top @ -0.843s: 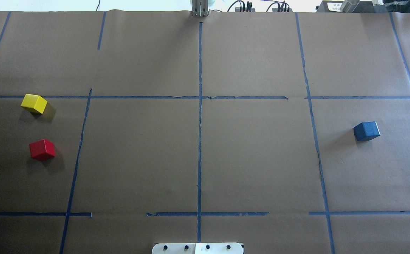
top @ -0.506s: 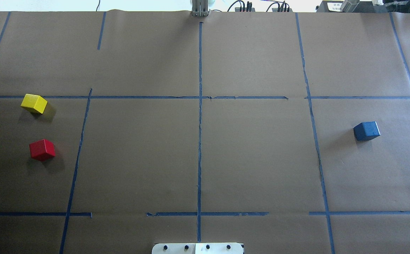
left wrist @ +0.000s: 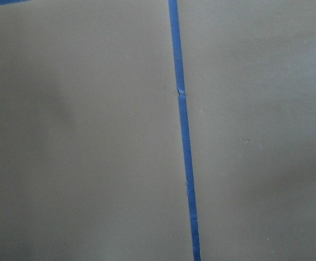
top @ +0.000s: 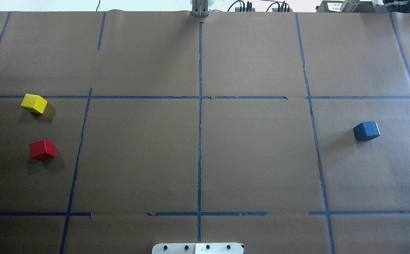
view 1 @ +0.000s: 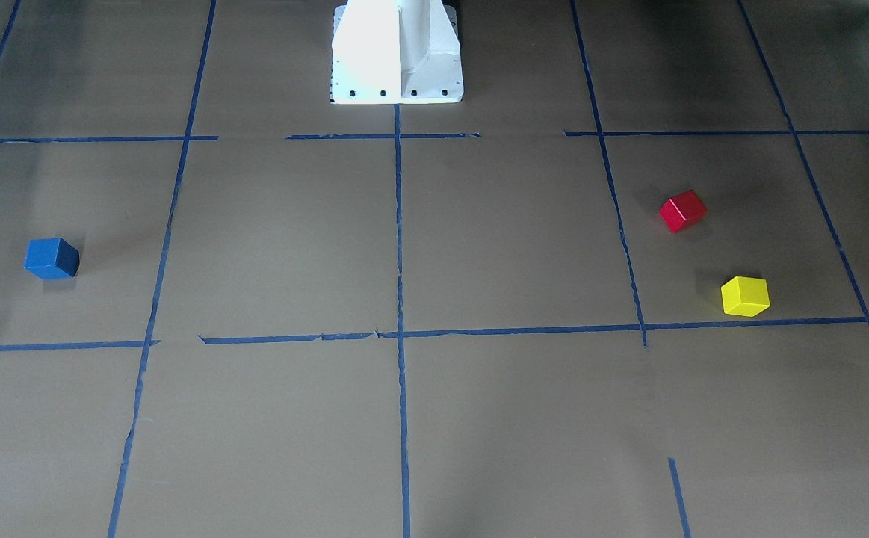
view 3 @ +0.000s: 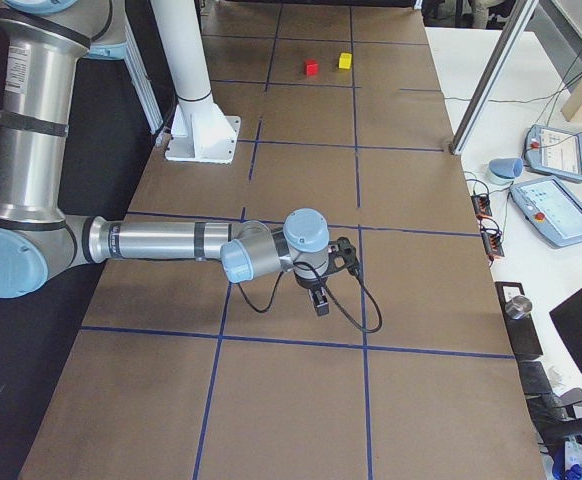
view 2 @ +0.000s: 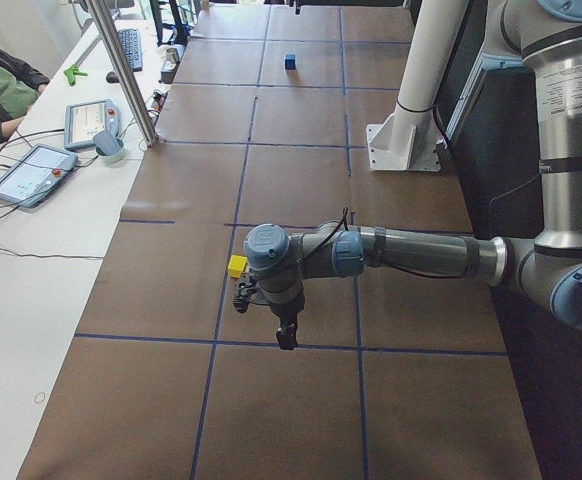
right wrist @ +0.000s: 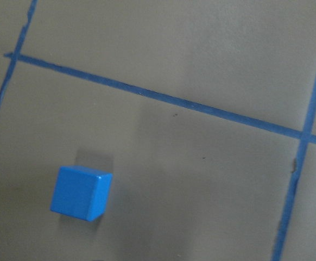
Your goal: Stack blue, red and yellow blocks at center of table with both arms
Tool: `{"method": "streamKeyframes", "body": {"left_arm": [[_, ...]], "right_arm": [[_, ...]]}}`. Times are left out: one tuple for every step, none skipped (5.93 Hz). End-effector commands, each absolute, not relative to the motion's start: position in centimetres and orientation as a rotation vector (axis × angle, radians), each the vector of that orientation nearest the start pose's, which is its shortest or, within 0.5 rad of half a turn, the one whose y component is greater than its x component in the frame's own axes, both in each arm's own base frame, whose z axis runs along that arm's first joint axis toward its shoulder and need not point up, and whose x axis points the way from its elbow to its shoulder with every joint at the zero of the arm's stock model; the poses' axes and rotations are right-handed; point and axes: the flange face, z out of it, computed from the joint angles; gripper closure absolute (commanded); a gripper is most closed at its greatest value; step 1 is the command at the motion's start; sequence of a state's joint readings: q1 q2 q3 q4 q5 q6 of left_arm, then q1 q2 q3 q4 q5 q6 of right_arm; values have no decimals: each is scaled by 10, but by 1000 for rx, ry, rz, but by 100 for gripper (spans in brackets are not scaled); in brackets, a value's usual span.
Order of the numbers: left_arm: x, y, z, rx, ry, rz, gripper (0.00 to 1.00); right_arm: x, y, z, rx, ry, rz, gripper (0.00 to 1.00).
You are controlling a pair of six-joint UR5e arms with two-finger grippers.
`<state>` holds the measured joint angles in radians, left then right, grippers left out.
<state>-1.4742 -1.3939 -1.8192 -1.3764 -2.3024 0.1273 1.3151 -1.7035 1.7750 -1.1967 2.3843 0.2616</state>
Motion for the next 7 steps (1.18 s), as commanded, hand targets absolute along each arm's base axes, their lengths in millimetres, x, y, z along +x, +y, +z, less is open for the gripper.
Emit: {"method": "streamKeyframes", "body": {"left_arm": [[-27, -411, 638, -105, 733, 169, 0], [-27, -411, 638, -103, 733, 170, 0], [-27, -411, 638, -103, 733, 170, 0], [-26, -411, 638, -106, 733, 172, 0], [-27, -411, 638, -105, 733, 169, 0], [-27, -411, 638, -105, 733, 169, 0], [-27, -411, 638, -105, 733, 169, 0]], "right_arm": [[-163, -463, 534, 155, -883, 15, 0], [-183, -464, 525, 147, -890, 18, 0], [-193, -462, 532, 142, -870, 11, 0], [-209, -459, 544, 145, -828, -14, 0], [-213, -456, 553, 140, -813, -35, 0], [-213, -454, 564, 138, -798, -69, 0], [-216, -452, 574, 127, -785, -83, 0]]}}
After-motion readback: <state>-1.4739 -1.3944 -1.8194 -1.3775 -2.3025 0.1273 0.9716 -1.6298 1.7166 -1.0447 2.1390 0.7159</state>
